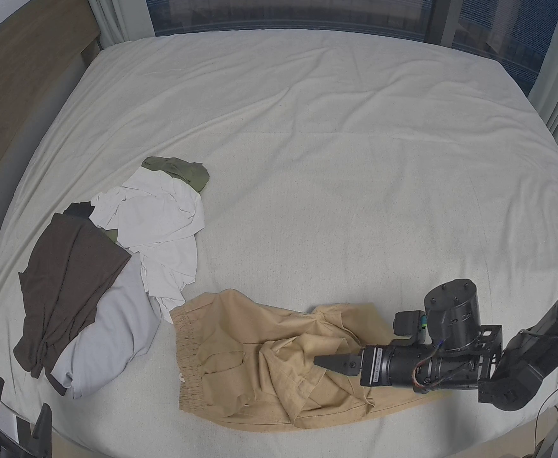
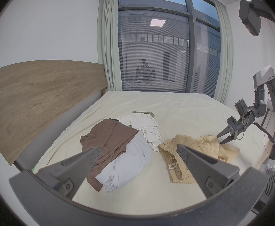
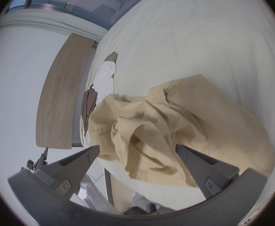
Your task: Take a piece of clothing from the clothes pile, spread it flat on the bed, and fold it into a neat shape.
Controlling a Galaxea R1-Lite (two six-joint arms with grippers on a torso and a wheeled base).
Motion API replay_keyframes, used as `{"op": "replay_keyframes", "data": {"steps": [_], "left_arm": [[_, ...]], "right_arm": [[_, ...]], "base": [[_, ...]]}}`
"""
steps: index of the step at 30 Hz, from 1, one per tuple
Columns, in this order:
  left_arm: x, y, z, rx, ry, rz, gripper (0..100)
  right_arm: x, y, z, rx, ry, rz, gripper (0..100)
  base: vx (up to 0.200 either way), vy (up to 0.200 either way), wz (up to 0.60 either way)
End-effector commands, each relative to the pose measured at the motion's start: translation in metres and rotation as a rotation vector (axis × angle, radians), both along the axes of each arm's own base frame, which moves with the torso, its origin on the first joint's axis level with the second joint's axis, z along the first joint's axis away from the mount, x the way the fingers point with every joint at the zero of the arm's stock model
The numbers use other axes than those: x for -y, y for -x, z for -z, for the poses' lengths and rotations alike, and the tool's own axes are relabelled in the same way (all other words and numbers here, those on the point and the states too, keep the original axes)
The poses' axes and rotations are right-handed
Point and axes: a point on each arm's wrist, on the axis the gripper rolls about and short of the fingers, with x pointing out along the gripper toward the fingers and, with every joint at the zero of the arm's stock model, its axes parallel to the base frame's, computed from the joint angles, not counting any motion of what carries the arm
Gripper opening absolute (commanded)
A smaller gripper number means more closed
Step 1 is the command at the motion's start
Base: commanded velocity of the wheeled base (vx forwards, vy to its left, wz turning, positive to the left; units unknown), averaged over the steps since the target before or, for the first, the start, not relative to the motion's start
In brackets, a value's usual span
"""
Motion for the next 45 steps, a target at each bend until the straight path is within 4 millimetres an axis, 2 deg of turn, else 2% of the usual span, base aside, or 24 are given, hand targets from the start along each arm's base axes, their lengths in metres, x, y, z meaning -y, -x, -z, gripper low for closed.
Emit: {"op": "replay_keyframes", "data": {"steps": [1,12,16,21,25,31,35,42,43,45], "left_arm": [[0.000,0.000,0.005,-0.001,0.001,0.000,100],[0.000,0.000,0.005,-0.001,0.001,0.000,100],[0.000,0.000,0.005,-0.001,0.001,-0.002,100],[0.000,0.000,0.005,-0.001,0.001,-0.002,100],[0.000,0.000,0.005,-0.001,0.001,-0.002,100],[0.000,0.000,0.005,-0.001,0.001,0.000,100],[0.000,0.000,0.005,-0.001,0.002,0.000,100],[0.000,0.000,0.005,-0.001,0.001,0.000,100],[0.000,0.000,0.005,-0.001,0.001,0.000,100],[0.000,0.000,0.005,-0.001,0.001,0.000,100]], "right_arm": [[-0.005,0.011,-0.021,0.042,-0.038,-0.042,100],[-0.023,0.028,-0.020,0.027,-0.029,-0.135,100],[-0.035,0.019,0.003,-0.023,0.021,-0.141,100],[-0.044,0.016,0.014,-0.051,0.036,-0.158,100],[-0.056,0.012,0.032,-0.085,0.060,-0.175,100],[-0.074,0.001,0.050,-0.048,0.023,-0.178,100],[-0.082,-0.004,0.050,-0.017,-0.008,-0.180,100],[-0.084,-0.011,0.045,0.035,-0.027,-0.132,100],[-0.083,-0.011,0.045,0.038,-0.026,-0.127,0],[-0.082,-0.011,0.044,0.041,-0.028,-0.124,0]], "base": [[0.000,0.000,0.00],[0.000,0.000,0.00],[0.000,0.000,0.00],[0.000,0.000,0.00],[0.000,0.000,0.00],[0.000,0.000,0.00],[0.000,0.000,0.00],[0.000,0.000,0.00],[0.000,0.000,0.00],[0.000,0.000,0.00]]}}
